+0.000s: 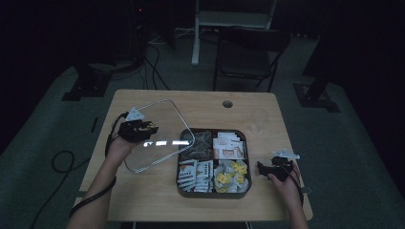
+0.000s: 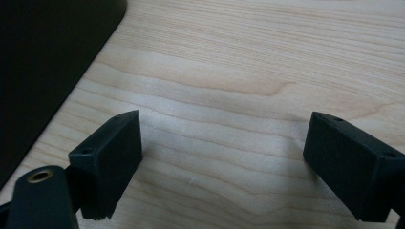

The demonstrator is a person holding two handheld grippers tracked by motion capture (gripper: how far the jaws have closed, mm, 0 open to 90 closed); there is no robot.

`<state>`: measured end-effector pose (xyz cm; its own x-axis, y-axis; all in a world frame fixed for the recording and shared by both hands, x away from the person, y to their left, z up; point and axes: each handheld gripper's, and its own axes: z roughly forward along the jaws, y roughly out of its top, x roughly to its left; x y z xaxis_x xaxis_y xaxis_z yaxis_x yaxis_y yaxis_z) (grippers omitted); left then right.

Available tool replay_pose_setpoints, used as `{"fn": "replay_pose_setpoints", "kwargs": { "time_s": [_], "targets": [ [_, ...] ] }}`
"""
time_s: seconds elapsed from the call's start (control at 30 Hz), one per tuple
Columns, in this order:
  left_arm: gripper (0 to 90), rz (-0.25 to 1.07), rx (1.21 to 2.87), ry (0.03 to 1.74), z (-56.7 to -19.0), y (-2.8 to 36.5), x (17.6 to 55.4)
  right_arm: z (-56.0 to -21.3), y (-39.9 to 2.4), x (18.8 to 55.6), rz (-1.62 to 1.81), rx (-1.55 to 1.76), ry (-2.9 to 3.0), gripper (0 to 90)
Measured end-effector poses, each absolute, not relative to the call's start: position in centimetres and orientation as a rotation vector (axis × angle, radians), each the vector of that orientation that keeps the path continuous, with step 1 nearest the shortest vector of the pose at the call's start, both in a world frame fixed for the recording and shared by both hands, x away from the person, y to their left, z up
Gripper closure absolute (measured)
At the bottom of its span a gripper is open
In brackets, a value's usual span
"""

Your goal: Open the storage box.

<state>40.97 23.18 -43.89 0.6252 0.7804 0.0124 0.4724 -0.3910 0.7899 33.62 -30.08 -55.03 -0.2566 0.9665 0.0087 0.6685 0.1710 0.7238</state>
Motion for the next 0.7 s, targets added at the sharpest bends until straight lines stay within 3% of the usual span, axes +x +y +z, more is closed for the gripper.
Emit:
{"fn": "replay_pose_setpoints", "kwargs": {
  "time_s": [0.7],
  "targets": [
    [59.7,0.587,1.973,1.227,-48.7,27.5,42.1,-55.0,-30.1,33.6,0.862,1.54,1.994,12.7]
  ]
}}
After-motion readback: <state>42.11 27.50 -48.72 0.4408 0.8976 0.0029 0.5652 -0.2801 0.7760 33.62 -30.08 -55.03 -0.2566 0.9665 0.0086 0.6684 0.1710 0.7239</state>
